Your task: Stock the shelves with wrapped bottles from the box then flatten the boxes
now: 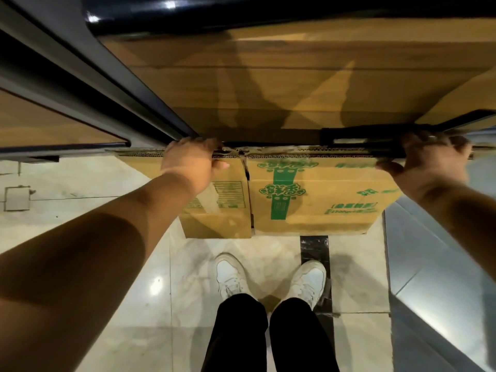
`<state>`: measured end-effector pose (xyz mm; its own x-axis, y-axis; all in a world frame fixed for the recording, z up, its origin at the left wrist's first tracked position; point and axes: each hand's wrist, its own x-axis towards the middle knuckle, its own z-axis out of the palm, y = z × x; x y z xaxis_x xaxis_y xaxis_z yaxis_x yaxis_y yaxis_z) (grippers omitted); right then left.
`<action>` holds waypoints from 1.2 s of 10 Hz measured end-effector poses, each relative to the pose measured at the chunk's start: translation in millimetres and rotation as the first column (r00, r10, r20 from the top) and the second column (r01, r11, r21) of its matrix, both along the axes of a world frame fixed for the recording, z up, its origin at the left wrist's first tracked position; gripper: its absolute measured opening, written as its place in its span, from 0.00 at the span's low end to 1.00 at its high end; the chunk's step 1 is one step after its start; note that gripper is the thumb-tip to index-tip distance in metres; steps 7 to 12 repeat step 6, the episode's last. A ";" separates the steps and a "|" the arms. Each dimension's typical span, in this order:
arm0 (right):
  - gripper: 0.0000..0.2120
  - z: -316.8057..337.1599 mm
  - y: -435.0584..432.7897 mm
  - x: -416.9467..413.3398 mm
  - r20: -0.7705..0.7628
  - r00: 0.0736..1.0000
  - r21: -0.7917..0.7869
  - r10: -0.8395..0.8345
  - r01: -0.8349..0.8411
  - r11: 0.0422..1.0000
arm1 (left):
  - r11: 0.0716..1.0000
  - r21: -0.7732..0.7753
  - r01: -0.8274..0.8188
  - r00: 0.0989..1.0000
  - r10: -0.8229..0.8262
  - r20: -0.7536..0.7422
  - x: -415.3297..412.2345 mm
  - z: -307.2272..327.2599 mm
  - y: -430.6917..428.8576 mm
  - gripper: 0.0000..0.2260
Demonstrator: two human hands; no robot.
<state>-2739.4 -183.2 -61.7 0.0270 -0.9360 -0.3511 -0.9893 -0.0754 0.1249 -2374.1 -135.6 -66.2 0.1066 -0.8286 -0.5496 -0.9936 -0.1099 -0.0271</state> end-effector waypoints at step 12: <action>0.49 -18.8 36.1 21.4 0.036 0.995 0.014 -0.090 0.089 0.996 | 0.966 -0.256 -0.029 0.999 0.020 -0.040 12.2 -20.3 30.5 0.41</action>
